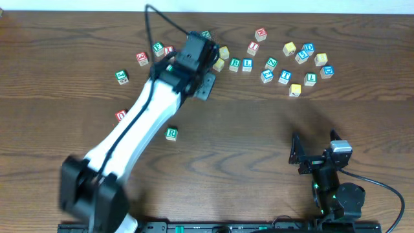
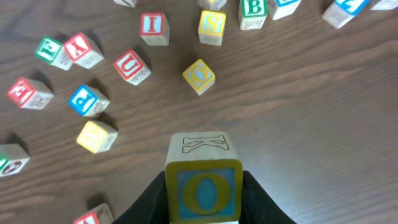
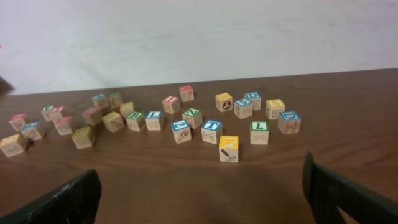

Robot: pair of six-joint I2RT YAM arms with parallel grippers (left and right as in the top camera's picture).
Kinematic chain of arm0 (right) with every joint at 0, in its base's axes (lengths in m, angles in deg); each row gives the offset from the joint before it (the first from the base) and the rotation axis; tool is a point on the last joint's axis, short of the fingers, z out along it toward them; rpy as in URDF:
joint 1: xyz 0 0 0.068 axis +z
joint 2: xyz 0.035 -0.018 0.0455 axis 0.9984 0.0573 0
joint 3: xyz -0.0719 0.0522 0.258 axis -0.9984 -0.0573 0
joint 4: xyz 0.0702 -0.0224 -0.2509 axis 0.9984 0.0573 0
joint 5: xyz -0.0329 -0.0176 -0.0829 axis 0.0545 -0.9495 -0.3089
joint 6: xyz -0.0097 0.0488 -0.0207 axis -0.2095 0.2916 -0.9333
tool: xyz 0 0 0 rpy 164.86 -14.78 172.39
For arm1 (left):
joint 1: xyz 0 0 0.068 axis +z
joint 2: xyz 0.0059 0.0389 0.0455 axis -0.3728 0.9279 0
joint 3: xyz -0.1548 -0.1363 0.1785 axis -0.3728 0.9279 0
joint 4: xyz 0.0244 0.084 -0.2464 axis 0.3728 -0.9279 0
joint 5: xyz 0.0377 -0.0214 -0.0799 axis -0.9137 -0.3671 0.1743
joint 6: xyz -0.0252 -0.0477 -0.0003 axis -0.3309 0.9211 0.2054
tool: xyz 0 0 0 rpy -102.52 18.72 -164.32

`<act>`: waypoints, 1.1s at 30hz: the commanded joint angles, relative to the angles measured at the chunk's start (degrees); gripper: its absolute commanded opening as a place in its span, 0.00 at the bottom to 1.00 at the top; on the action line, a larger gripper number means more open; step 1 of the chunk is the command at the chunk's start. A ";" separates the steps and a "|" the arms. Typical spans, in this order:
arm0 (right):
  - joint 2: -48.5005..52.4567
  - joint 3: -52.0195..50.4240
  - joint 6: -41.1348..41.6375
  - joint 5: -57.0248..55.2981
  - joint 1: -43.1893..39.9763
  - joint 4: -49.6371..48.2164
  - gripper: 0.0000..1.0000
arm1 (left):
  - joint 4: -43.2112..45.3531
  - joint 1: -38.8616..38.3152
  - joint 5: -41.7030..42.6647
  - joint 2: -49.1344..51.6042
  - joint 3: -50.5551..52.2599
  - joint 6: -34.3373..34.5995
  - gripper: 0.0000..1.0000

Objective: Spell out ROBOT
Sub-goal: 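Lift the O block and carry it beside the green R block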

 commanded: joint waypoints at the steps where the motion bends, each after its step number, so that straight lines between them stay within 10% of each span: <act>1: -0.20 -0.09 -0.59 0.35 -0.37 0.15 0.99 | 3.72 0.02 -0.79 -7.80 8.07 2.71 0.07; 33: -0.20 -0.09 -0.57 0.35 -0.37 0.15 0.99 | 3.30 -6.93 -2.25 -13.11 28.57 20.92 0.07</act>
